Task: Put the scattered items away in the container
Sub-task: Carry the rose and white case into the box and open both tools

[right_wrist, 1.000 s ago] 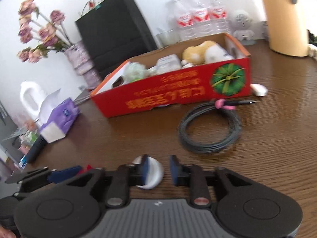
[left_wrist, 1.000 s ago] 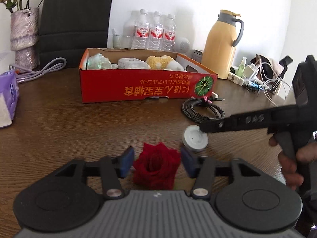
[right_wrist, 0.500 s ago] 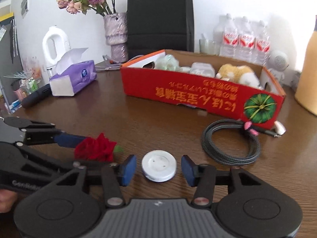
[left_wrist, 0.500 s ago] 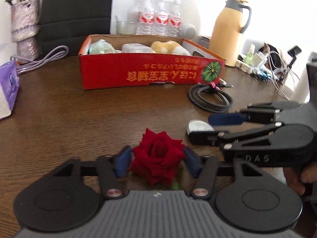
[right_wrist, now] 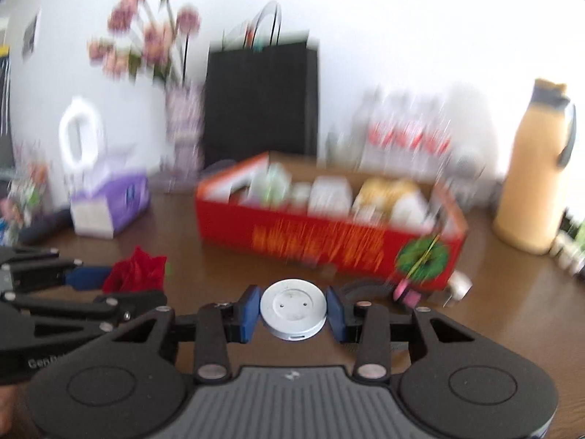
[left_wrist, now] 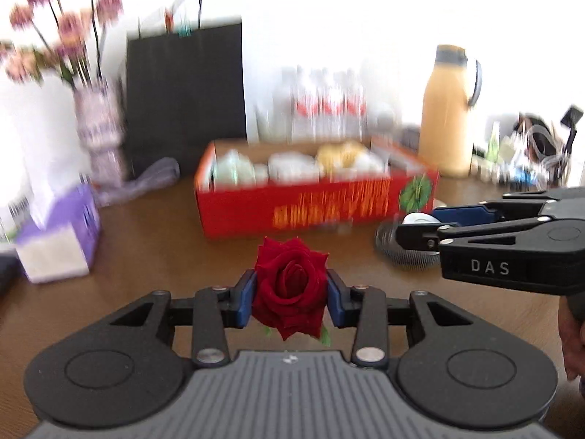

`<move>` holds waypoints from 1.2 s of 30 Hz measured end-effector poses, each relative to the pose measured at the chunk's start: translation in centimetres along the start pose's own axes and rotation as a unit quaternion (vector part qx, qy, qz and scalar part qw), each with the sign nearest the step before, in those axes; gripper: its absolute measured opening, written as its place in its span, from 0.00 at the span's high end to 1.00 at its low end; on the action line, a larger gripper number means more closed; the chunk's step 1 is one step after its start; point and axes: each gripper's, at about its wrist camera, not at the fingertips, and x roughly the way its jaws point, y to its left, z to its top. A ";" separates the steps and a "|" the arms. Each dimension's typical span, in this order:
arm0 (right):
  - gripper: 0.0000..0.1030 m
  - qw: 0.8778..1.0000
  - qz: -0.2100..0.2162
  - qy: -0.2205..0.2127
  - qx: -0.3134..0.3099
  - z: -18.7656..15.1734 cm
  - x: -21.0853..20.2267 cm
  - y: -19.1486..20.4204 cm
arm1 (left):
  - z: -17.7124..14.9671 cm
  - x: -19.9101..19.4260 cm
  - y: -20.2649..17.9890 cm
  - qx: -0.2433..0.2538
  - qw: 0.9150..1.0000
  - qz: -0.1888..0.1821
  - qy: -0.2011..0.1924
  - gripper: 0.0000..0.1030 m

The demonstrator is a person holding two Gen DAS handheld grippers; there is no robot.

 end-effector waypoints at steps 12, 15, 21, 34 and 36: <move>0.63 0.996 0.002 -0.044 0.073 13.0 1.5 -8.6 | 13.7 10.3 2.7 -0.008 0.998 -0.059 0.006 0.58; 0.63 0.996 -0.026 0.015 0.085 16.3 5.8 -12.2 | 15.2 16.3 4.1 -0.018 0.993 -0.074 0.087 0.58; 0.63 0.982 -0.045 0.170 0.073 16.4 16.1 -16.3 | 13.3 24.8 4.8 -0.011 0.981 -0.074 0.180 0.57; 0.41 0.953 0.021 0.293 0.078 14.2 21.3 -15.0 | 14.3 27.9 7.5 -0.070 0.974 -0.075 0.203 0.09; 0.39 0.949 0.030 0.295 0.109 14.7 22.3 -15.1 | 14.4 28.3 7.6 -0.084 0.968 -0.069 0.224 0.07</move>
